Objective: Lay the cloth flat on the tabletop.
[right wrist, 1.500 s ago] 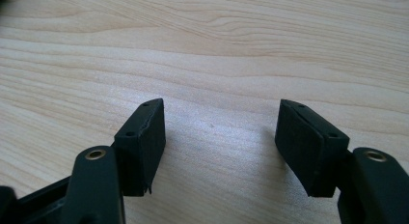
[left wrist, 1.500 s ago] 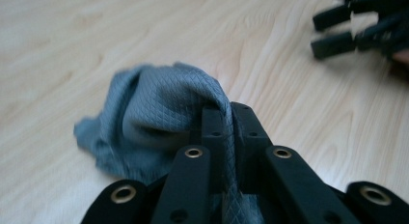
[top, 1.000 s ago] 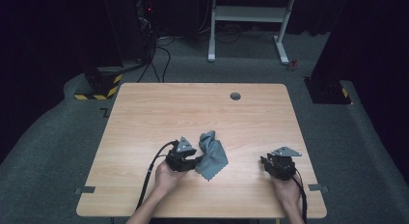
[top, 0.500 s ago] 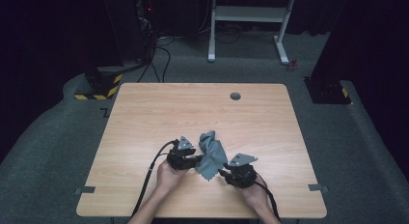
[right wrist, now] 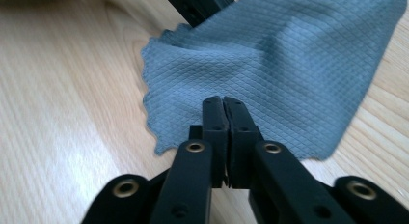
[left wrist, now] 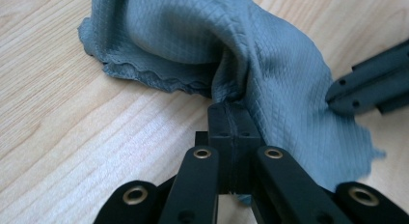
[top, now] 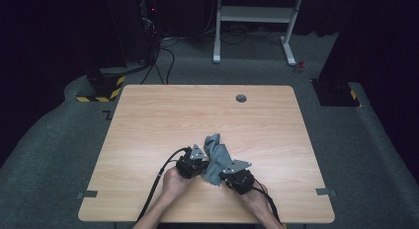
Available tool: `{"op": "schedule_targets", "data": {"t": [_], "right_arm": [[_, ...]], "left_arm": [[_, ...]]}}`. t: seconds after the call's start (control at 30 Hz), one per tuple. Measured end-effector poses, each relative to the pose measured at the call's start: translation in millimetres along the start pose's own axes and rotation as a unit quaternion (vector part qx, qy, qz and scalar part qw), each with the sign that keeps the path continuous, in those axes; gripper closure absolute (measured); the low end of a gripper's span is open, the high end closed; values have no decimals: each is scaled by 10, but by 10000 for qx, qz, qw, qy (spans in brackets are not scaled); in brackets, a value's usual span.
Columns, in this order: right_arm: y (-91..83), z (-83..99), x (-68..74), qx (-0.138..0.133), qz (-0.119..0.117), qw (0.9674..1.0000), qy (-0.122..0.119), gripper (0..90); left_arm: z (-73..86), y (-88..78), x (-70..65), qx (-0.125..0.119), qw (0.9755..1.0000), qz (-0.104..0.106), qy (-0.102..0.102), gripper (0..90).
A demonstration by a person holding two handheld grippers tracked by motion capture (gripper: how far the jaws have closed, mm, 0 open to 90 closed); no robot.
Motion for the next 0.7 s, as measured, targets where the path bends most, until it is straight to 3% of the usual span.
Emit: {"op": "schedule_targets", "data": {"t": [0.17, 0.27, 0.33, 0.4, 0.57, 0.7], "right_arm": [[-121, 100, -123, 47, 72, 10000, 42, 895], [-223, 197, -244, 30, 113, 9998, 181, 895], [-262, 239, -286, 2, 157, 9996, 239, 894], [-291, 265, -301, 10, 237, 9995, 214, 892], [-303, 265, -314, 56, 211, 9996, 200, 889], [-325, 272, -384, 88, 389, 9989, 247, 889]], "left_arm": [[89, -148, -64, -23, 10000, 53, 35, 900], [148, -209, -116, -67, 9994, 347, -1, 898], [151, -219, -160, 5, 9995, 303, 100, 898], [146, -223, -154, -61, 9994, 338, 29, 843], [110, -200, -24, -155, 9997, -81, -190, 708], [58, -124, 99, -195, 9983, -453, -307, 633]]}}
Point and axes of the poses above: each handheld gripper's, and its own axes: y roughly forward along the jaws, z roughly out of its underside, x roughly to its left, the point moved 2 cm from there along y, roughly forward along the jaws, and after that the axes turned 9 degrees about y, right-handed, at the moved point
